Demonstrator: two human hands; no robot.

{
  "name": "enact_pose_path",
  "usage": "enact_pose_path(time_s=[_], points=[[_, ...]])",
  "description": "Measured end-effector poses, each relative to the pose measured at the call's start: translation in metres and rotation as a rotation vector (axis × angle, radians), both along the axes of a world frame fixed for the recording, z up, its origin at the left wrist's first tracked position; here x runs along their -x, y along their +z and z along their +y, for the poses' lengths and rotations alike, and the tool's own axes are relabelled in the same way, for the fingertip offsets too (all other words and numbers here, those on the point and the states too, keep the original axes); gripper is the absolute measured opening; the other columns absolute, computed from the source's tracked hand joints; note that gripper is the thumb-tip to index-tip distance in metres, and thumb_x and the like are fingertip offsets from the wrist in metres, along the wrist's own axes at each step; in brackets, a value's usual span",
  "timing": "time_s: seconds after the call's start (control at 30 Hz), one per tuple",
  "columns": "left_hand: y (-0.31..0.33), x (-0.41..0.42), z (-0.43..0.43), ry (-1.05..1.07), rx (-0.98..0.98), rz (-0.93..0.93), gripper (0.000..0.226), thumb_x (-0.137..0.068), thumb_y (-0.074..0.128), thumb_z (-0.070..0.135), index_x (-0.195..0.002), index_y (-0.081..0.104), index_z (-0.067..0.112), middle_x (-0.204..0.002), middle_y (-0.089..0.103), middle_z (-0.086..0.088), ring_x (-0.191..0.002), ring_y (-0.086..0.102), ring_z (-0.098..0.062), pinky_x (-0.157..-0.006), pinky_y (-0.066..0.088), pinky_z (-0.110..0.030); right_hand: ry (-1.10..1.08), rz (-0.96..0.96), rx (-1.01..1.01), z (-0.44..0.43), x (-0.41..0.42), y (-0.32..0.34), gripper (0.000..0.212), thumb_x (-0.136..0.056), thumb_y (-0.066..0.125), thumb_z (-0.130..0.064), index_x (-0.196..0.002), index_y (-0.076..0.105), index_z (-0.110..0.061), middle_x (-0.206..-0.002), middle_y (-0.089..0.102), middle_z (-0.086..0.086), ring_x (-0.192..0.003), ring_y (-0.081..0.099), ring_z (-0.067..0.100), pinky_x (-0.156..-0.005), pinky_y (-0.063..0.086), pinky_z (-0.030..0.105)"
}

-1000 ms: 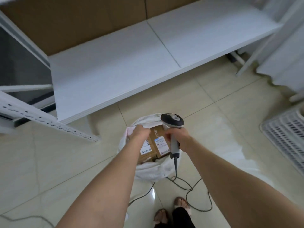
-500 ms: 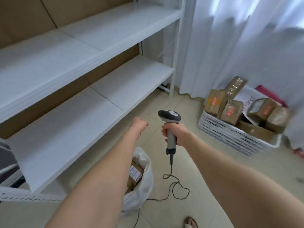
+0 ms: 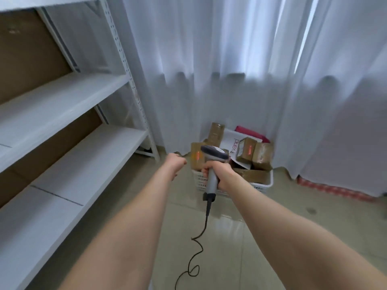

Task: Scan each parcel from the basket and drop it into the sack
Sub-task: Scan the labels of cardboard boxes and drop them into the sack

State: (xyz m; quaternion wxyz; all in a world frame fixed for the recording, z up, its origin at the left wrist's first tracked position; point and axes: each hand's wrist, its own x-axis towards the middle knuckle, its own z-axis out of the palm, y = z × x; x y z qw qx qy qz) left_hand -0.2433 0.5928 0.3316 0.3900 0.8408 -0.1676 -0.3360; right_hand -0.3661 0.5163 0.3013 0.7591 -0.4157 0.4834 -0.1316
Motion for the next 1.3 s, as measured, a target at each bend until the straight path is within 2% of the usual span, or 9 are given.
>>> enact_pose_path(time_s=[0.17,0.3,0.37,0.47,0.57,0.77,0.93,1.23,1.3], points=[[-0.002,0.056,-0.1,-0.074,0.013,0.026,0.048,-0.091,0.057,0.006,-0.137,0.045,0.006,-0.139,0.047,-0.013,-0.126,0.044,-0.028,-0.093,0.042,-0.037,-0.149,-0.043,-0.08,-0.086,0.061,0.001,0.01,-0.083,0.061,0.0,-0.092,0.061,-0.003,-0.066,0.06,0.007,-0.055,0.055,0.019,-0.076,0.052,0.036],[-0.01,0.083,-0.168,-0.161,-0.008,0.013,0.047,-0.089,0.058,0.007,-0.135,0.049,0.006,-0.127,0.055,-0.012,-0.104,0.049,-0.023,-0.089,0.046,-0.036,-0.239,-0.061,-0.127,-0.143,0.093,-0.001,0.011,-0.084,0.06,-0.002,-0.094,0.06,-0.006,-0.067,0.061,0.004,-0.056,0.056,0.016,-0.067,0.051,0.032],[-0.017,0.092,-0.2,-0.188,-0.019,0.016,0.048,-0.089,0.059,0.009,-0.137,0.048,0.009,-0.131,0.054,-0.012,-0.104,0.05,-0.023,-0.086,0.047,-0.036,-0.28,-0.06,-0.14,-0.17,0.102,-0.005,0.01,-0.085,0.06,-0.003,-0.094,0.06,-0.007,-0.067,0.06,0.003,-0.059,0.056,0.015,-0.077,0.052,0.034],[-0.031,0.1,-0.25,-0.222,-0.036,0.034,0.052,-0.09,0.061,0.01,-0.139,0.045,0.008,-0.135,0.05,-0.014,-0.12,0.049,-0.03,-0.099,0.046,-0.042,-0.326,-0.048,-0.156,-0.211,0.108,-0.017,0.003,-0.087,0.061,-0.007,-0.089,0.062,-0.009,-0.067,0.061,0.001,-0.06,0.057,0.014,-0.089,0.052,0.037],[-0.052,0.099,-0.306,-0.25,-0.05,0.056,0.049,-0.09,0.059,0.008,-0.136,0.045,0.005,-0.135,0.051,-0.015,-0.122,0.049,-0.031,-0.103,0.043,-0.045,-0.362,-0.04,-0.122,-0.263,0.106,-0.038,0.014,-0.086,0.061,-0.005,-0.1,0.064,-0.006,-0.072,0.063,0.004,-0.062,0.059,0.015,-0.082,0.054,0.037],[-0.108,0.082,-0.436,-0.325,-0.082,0.117,0.049,-0.095,0.053,0.007,-0.141,0.038,0.005,-0.138,0.046,-0.016,-0.127,0.045,-0.03,-0.099,0.043,-0.038,-0.436,0.054,-0.143,-0.389,0.094,-0.093,0.007,-0.085,0.063,-0.004,-0.092,0.063,-0.006,-0.07,0.063,0.007,-0.058,0.057,0.016,-0.059,0.052,0.031],[-0.167,0.07,-0.524,-0.355,-0.174,0.141,0.053,-0.092,0.059,0.011,-0.14,0.039,0.007,-0.138,0.048,-0.015,-0.125,0.047,-0.029,-0.101,0.044,-0.039,-0.5,0.167,-0.213,-0.478,0.092,-0.153,0.013,-0.081,0.068,-0.003,-0.094,0.064,-0.004,-0.068,0.062,0.006,-0.057,0.056,0.016,-0.057,0.051,0.031],[-0.296,0.084,-0.63,-0.458,-0.358,0.15,0.099,-0.079,0.076,0.025,-0.152,0.011,0.008,-0.153,0.027,-0.017,-0.14,0.031,-0.033,-0.111,0.032,-0.044,-0.538,0.278,-0.322,-0.592,0.103,-0.275,0.024,-0.079,0.066,-0.004,-0.102,0.062,-0.006,-0.08,0.062,0.01,-0.069,0.06,0.021,-0.077,0.058,0.037],[-0.326,0.09,-0.648,-0.447,-0.401,0.13,0.106,-0.078,0.078,0.028,-0.152,0.004,0.01,-0.156,0.019,-0.018,-0.142,0.024,-0.034,-0.112,0.028,-0.045,-0.504,0.283,-0.342,-0.61,0.103,-0.303,0.025,-0.079,0.067,-0.006,-0.103,0.06,-0.009,-0.078,0.062,0.008,-0.068,0.061,0.021,-0.074,0.057,0.039]])
